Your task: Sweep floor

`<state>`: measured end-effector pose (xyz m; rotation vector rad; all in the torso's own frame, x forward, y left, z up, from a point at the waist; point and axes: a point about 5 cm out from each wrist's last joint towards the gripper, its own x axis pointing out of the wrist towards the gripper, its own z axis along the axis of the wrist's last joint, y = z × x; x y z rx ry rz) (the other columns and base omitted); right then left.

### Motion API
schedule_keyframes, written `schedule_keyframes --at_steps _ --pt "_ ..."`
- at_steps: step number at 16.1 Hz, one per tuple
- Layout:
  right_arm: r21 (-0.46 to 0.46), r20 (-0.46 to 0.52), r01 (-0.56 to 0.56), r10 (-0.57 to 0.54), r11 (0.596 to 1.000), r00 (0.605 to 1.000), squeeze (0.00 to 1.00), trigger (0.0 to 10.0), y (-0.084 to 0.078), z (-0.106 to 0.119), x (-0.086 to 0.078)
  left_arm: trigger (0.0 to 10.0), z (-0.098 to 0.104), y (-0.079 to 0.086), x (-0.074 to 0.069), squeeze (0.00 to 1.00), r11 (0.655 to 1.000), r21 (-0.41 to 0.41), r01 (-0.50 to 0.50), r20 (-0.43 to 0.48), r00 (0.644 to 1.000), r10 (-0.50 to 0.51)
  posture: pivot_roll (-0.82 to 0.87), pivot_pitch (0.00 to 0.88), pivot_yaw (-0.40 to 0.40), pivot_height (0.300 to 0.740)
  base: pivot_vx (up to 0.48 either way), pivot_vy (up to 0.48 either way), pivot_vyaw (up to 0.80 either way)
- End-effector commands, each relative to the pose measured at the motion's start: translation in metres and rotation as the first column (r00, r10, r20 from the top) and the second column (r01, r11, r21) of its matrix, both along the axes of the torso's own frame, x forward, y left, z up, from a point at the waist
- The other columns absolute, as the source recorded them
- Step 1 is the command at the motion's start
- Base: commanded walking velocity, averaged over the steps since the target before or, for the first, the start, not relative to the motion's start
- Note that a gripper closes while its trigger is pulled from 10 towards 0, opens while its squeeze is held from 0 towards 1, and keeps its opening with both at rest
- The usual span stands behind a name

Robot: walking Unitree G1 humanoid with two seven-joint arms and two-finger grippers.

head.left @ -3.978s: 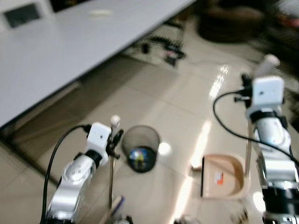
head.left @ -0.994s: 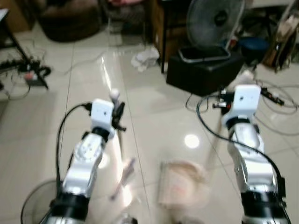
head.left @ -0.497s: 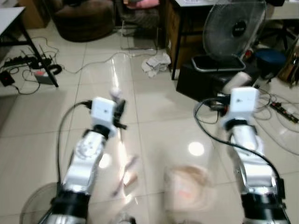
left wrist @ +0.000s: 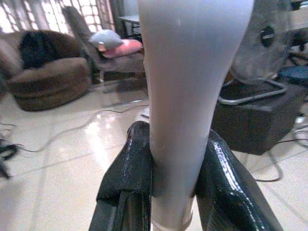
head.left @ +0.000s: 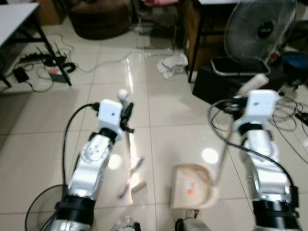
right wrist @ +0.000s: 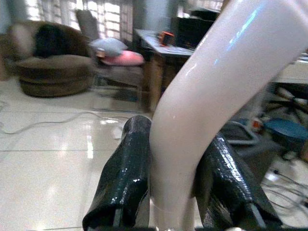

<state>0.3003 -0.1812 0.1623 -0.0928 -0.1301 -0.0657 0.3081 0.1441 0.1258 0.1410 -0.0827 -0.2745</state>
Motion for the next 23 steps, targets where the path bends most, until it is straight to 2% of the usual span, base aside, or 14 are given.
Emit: schedule_keyframes --at_steps 1,8,12,13,17,20,23 --pt "0.012 0.074 -0.016 0.015 1.000 0.997 0.00 10.0 0.001 0.012 -0.002 10.0 0.003 0.000 0.001 0.00 1.000 0.013 -0.007 0.013 1.000 0.007 -0.04 0.089 0.051 0.740 0.000 0.000 0.00" --pt "0.064 0.156 -0.003 -0.006 0.998 0.988 0.00 10.0 0.002 0.023 0.004 10.0 0.004 -0.002 0.008 0.00 0.999 0.039 0.018 0.022 1.000 -0.019 -0.05 0.087 0.088 0.740 0.000 0.000 0.00" --pt "-0.008 0.157 -0.003 0.004 1.000 0.988 0.00 10.0 0.001 0.020 0.011 10.0 0.002 -0.006 0.013 0.00 0.999 0.043 0.017 0.020 1.000 -0.018 -0.05 0.098 0.080 0.740 0.000 0.000 0.00" --pt "-0.014 0.154 -0.008 0.010 1.000 0.988 0.00 10.0 0.003 0.019 0.016 10.0 -0.003 -0.004 0.018 0.00 0.998 0.068 0.013 0.011 1.000 -0.014 -0.06 0.121 0.079 0.740 0.000 0.000 0.00" --pt "-0.097 0.201 -0.013 0.033 0.995 0.979 0.00 10.0 0.012 0.022 0.025 10.0 -0.006 0.002 0.029 0.00 0.997 0.074 -0.017 -0.001 1.000 0.018 -0.05 0.186 0.077 0.740 0.000 0.000 0.00" --pt "-0.129 0.223 -0.033 0.062 0.991 0.973 0.00 10.0 0.020 0.021 0.033 10.0 -0.002 -0.003 0.037 0.00 0.996 0.083 -0.008 0.022 1.000 0.006 -0.02 0.268 0.096 0.740 0.000 0.000 0.00" --pt "-0.151 0.254 -0.038 0.076 0.988 0.964 0.00 10.0 0.030 0.024 0.041 10.0 0.005 -0.008 0.046 0.00 0.997 0.074 0.018 0.043 0.999 -0.021 -0.03 0.312 0.099 0.740 0.000 0.000 0.00"
